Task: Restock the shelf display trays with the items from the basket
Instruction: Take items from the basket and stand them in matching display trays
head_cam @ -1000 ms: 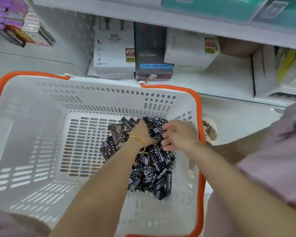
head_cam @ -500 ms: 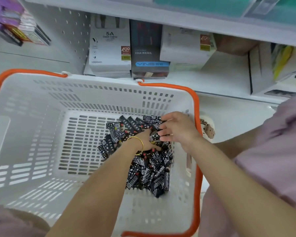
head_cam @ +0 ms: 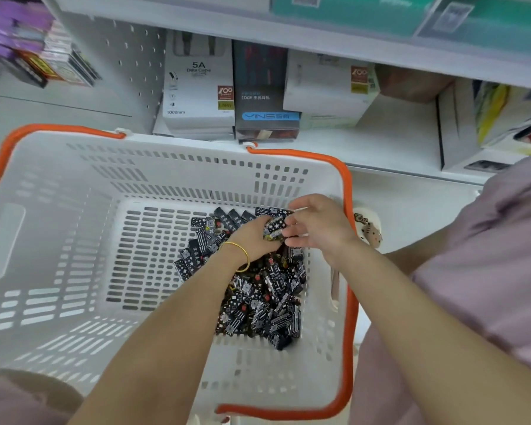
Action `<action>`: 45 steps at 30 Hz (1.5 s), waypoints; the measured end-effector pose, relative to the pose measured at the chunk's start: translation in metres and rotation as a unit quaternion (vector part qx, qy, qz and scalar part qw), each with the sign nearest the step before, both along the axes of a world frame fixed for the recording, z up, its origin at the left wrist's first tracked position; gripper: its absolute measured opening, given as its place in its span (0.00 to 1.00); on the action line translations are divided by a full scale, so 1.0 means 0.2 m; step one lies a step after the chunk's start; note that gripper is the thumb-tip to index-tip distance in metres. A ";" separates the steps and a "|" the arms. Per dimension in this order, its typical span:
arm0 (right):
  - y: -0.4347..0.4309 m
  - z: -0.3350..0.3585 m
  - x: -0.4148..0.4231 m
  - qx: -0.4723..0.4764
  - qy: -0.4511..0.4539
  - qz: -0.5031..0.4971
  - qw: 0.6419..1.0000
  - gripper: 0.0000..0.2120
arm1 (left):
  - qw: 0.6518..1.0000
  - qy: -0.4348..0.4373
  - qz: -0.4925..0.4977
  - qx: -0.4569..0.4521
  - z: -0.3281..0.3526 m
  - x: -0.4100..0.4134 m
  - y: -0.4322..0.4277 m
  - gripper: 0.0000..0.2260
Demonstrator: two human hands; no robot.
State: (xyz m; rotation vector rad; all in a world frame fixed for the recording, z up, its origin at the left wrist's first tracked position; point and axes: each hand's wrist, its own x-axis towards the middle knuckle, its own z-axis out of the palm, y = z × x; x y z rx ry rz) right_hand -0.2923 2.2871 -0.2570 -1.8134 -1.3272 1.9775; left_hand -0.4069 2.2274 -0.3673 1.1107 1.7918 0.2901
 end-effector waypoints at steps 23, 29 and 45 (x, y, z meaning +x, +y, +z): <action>-0.09 0.97 -0.05 0.151 0.162 0.283 0.933 0.20 | 0.779 -0.393 0.456 0.176 1.43 -0.08 -0.07 0.22; -0.08 0.98 -0.03 0.202 0.180 0.208 0.940 0.17 | 0.760 -0.397 0.463 0.224 1.49 -0.04 -0.08 0.13; 0.04 0.98 0.11 0.262 0.287 0.103 0.916 0.14 | 0.791 -0.419 0.416 0.162 1.55 0.02 -0.10 0.12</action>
